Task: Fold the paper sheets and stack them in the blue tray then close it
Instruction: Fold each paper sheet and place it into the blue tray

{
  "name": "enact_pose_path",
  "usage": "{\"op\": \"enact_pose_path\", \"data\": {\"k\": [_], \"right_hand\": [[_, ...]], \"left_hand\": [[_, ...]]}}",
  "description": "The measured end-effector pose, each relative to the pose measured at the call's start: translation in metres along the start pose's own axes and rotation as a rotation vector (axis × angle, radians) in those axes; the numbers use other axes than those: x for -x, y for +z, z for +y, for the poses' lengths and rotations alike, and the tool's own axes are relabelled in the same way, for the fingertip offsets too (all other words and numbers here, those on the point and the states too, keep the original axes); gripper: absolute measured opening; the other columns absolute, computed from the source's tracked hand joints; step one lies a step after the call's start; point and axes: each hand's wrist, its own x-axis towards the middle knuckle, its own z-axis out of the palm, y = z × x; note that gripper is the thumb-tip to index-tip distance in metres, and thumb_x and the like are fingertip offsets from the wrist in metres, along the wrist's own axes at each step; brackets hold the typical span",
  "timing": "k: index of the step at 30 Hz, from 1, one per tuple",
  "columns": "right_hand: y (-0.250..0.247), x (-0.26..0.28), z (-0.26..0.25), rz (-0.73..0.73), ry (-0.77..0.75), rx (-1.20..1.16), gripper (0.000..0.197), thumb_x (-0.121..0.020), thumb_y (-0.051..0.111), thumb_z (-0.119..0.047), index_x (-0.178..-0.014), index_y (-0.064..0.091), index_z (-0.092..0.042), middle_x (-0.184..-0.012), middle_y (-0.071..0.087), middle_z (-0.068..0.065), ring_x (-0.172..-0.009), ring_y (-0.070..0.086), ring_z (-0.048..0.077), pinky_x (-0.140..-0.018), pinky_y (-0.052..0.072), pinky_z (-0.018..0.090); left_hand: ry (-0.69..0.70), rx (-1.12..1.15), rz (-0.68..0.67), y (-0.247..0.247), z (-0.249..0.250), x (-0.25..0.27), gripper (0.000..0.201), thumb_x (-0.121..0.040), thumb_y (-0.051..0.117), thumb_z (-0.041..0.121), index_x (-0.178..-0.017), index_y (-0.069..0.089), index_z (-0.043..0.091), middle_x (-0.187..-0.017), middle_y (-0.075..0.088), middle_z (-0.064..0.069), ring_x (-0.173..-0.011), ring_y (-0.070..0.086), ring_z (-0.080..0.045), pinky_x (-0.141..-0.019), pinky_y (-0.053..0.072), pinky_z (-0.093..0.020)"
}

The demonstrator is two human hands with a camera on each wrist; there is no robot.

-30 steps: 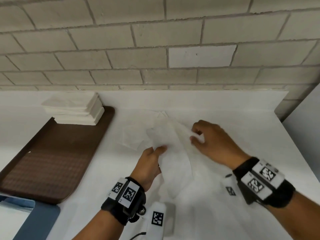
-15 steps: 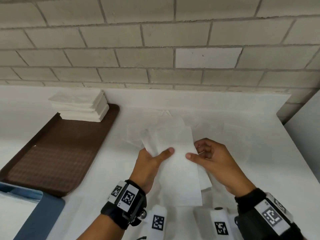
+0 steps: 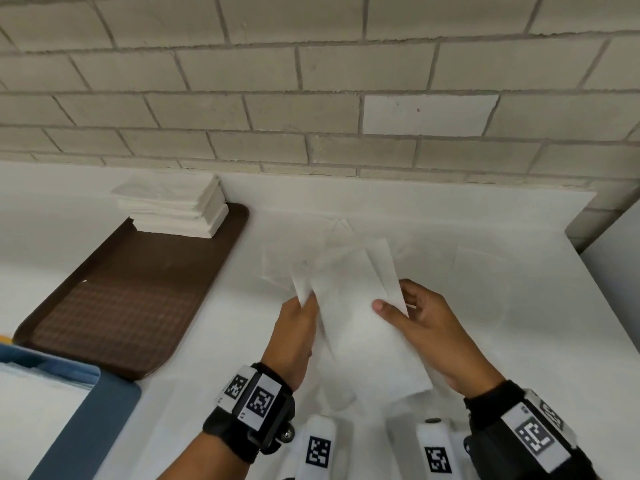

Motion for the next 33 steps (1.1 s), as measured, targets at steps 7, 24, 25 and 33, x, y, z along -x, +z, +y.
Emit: {"op": "enact_pose_path", "data": {"k": [7, 24, 25, 33], "right_hand": [[0.053, -0.005, -0.007, -0.090, 0.030, 0.158, 0.045, -0.104, 0.035, -0.039, -0.147, 0.024, -0.034, -0.140, 0.032, -0.015, -0.117, 0.043, -0.002, -0.102, 0.033, 0.022], [0.070, 0.021, -0.013, 0.017, -0.134, 0.230, 0.033, -0.099, 0.042, -0.013, -0.122, 0.039, -0.037, -0.116, 0.060, -0.012, -0.100, 0.060, 0.004, -0.084, 0.052, 0.025], [0.070, 0.022, -0.012, 0.084, -0.196, 0.286, 0.031, -0.100, 0.041, -0.013, -0.124, 0.040, -0.033, -0.119, 0.057, -0.010, -0.104, 0.057, 0.005, -0.086, 0.050, 0.024], [0.090, 0.041, -0.027, -0.031, -0.334, 0.385, 0.030, -0.089, 0.064, -0.031, -0.117, 0.054, -0.035, -0.103, 0.049, -0.016, -0.098, 0.053, 0.003, -0.081, 0.044, 0.013]], "left_hand": [[-0.013, 0.116, -0.206, -0.006, 0.018, 0.024, 0.074, -0.083, 0.050, 0.074, -0.137, 0.060, 0.025, -0.131, 0.070, -0.004, -0.123, 0.066, -0.020, -0.102, 0.054, -0.037], [0.164, -0.035, 0.190, -0.029, 0.007, 0.038, 0.035, -0.089, 0.075, 0.036, -0.120, 0.064, 0.022, -0.117, 0.072, -0.001, -0.105, 0.071, -0.016, -0.087, 0.057, -0.032], [0.204, -0.052, 0.246, -0.029, 0.007, 0.040, 0.040, -0.085, 0.078, 0.041, -0.119, 0.062, 0.026, -0.117, 0.070, 0.001, -0.106, 0.069, -0.012, -0.087, 0.056, -0.030], [0.135, 0.078, 0.087, -0.038, 0.010, 0.053, 0.022, -0.098, 0.061, 0.010, -0.118, 0.069, 0.012, -0.114, 0.075, -0.011, -0.103, 0.074, -0.028, -0.076, 0.060, -0.039]]}}
